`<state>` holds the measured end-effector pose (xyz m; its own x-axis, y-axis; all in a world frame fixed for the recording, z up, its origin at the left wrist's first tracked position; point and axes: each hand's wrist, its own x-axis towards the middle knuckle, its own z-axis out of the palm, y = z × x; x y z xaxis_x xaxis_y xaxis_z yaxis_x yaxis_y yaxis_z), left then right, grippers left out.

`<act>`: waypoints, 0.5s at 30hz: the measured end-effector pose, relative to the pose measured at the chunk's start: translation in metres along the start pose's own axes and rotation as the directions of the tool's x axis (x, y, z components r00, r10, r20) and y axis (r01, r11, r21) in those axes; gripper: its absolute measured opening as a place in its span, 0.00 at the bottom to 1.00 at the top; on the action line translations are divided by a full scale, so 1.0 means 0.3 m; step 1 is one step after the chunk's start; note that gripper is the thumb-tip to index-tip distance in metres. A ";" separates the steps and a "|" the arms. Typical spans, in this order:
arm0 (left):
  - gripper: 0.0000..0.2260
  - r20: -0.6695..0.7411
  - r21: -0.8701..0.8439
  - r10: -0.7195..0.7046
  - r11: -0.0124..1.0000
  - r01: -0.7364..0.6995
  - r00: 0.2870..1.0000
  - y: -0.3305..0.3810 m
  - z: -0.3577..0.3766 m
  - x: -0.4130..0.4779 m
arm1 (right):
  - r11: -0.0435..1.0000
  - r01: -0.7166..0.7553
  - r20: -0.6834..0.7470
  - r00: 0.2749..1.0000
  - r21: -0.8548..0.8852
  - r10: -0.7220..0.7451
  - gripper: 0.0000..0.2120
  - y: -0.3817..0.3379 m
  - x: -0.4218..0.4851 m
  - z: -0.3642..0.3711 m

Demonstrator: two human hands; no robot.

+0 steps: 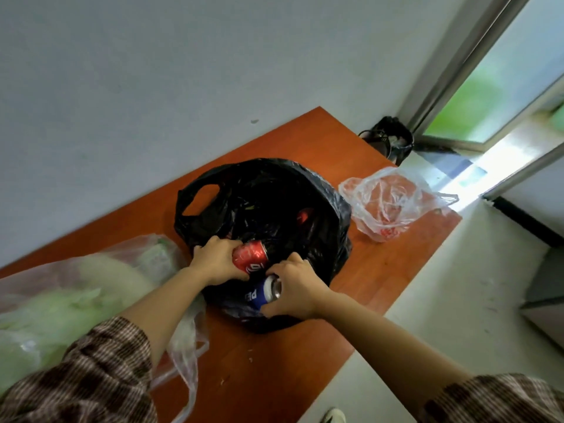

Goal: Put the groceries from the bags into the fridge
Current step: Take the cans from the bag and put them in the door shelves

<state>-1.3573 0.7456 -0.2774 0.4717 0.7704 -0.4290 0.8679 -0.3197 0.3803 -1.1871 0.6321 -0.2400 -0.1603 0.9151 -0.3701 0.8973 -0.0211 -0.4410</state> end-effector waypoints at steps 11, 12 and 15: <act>0.28 -0.185 -0.545 -0.147 0.838 0.023 0.972 0.220 -0.138 -0.070 | 0.851 -0.004 -0.386 0.890 0.524 0.242 0.25 0.100 -0.222 -0.299; 0.27 -0.203 -0.584 -0.150 0.812 0.003 0.968 0.253 -0.148 -0.079 | 0.829 0.013 -0.407 0.876 0.559 0.260 0.24 0.116 -0.245 -0.324; 0.22 -0.237 -0.681 -0.129 0.729 -0.070 0.963 0.381 -0.183 -0.112 | 0.804 0.059 -0.463 0.842 0.592 0.279 0.22 0.172 -0.326 -0.411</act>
<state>-1.2827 0.7135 -0.1744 0.3055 0.9138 -0.2676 0.4934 0.0884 0.8653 -1.0742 0.5912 -0.1256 0.3052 0.9506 -0.0561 0.4682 -0.2011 -0.8604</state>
